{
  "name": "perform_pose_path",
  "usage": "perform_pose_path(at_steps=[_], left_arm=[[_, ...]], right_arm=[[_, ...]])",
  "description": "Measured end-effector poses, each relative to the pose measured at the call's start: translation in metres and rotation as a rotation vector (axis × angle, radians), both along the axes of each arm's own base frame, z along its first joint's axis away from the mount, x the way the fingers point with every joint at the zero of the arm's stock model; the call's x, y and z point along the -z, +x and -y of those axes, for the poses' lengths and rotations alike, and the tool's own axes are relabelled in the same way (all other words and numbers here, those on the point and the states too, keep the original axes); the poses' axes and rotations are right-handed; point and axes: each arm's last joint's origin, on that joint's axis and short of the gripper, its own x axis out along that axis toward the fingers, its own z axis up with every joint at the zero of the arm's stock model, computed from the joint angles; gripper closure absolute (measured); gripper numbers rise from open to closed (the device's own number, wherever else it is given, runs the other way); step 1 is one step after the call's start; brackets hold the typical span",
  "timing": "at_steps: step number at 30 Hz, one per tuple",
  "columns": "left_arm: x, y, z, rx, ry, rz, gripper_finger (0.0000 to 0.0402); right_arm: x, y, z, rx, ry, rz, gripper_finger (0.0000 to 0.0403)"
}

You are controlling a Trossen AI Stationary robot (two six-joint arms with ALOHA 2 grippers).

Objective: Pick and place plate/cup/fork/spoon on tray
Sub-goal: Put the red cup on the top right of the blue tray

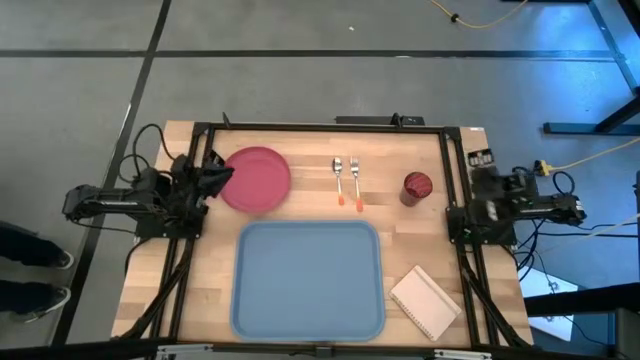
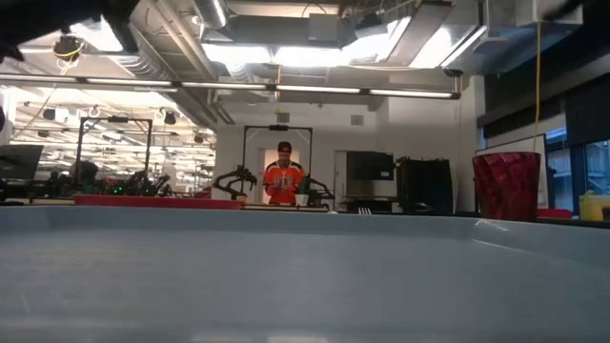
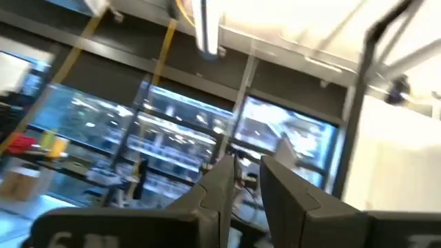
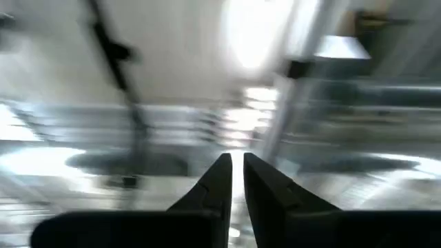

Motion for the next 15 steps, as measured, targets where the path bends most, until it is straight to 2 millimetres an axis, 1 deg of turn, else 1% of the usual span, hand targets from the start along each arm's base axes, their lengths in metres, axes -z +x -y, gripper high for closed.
perform_pose_path(at_steps=[2, 4, 5, 8, 11, 13, 15], left_arm=[[-0.007, 0.005, 0.0, 0.012, 0.032, -0.019, 0.0335], [-0.016, 0.01, 0.001, -0.001, 0.084, -0.039, 0.0335], [-0.02, 0.012, 0.001, -0.009, 0.118, -0.048, 0.0335], [-0.032, 0.018, 0.001, -0.039, 0.224, -0.067, 0.0335], [-0.045, 0.023, 0.001, -0.108, 0.317, -0.085, 0.0335], [-0.051, 0.027, 0.0, -0.151, 0.362, -0.122, 0.0335], [-0.056, 0.033, -0.001, -0.16, 0.378, -0.192, 0.0335]], right_arm=[[-0.015, -0.003, -0.003, -0.101, -0.082, -0.006, 0.0359], [-0.029, 0.0, -0.004, -0.119, -0.105, -0.094, 0.0359], [-0.036, 0.003, -0.004, -0.098, -0.099, -0.163, 0.0359], [-0.054, 0.012, 0.0, 0.055, -0.03, -0.431, 0.0359], [-0.065, 0.02, 0.007, 0.253, 0.125, -0.719, 0.0359], [-0.07, 0.026, 0.011, 0.36, 0.24, -0.858, 0.0359], [-0.077, 0.031, 0.013, 0.406, 0.31, -0.956, 0.0359]])
